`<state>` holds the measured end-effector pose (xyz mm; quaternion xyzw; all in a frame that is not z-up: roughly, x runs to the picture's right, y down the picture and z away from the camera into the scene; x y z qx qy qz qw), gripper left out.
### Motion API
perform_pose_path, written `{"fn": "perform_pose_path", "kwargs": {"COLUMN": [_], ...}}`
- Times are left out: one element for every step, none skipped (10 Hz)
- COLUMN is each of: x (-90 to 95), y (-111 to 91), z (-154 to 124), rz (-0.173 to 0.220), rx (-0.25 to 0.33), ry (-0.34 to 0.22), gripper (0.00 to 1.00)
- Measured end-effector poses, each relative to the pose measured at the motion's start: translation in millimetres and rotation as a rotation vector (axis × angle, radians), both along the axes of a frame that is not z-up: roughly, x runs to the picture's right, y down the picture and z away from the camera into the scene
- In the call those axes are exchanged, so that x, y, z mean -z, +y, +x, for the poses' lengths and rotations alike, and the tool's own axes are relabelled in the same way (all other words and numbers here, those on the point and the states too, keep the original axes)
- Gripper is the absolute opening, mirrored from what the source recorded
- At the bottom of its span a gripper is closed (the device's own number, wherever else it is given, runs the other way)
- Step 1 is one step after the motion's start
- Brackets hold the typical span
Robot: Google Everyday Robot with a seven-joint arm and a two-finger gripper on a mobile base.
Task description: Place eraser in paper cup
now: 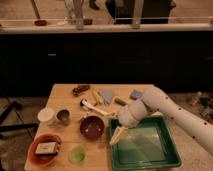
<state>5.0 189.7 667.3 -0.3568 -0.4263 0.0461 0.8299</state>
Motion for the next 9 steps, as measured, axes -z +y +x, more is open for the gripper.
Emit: {"fn": "perform_pose_path", "kwargs": {"x": [-0.3,-0.3,-0.7,-0.7,-0.7,0.2,0.4,0.4,0.3], "y": [4,8,13,15,19,23,23,23,23], "z": [-19,-39,-54,-61,-69,-76,-77,-77,-76], "rz": [0.006,0.010,0.012,0.014,0.019,0.023,0.024,0.023,0.024], "rx": [0.004,0.003,-0.011,-0.021,-0.027,-0.022,-0.021,-0.020,-0.022], "ry": [-0.013,-0.026,-0.029,-0.029,-0.025,-0.032,-0.033,-0.033,-0.032], "gripper": [0.80,0.80,0.80,0.80,0.80,0.80,0.80,0.80,0.80]}}
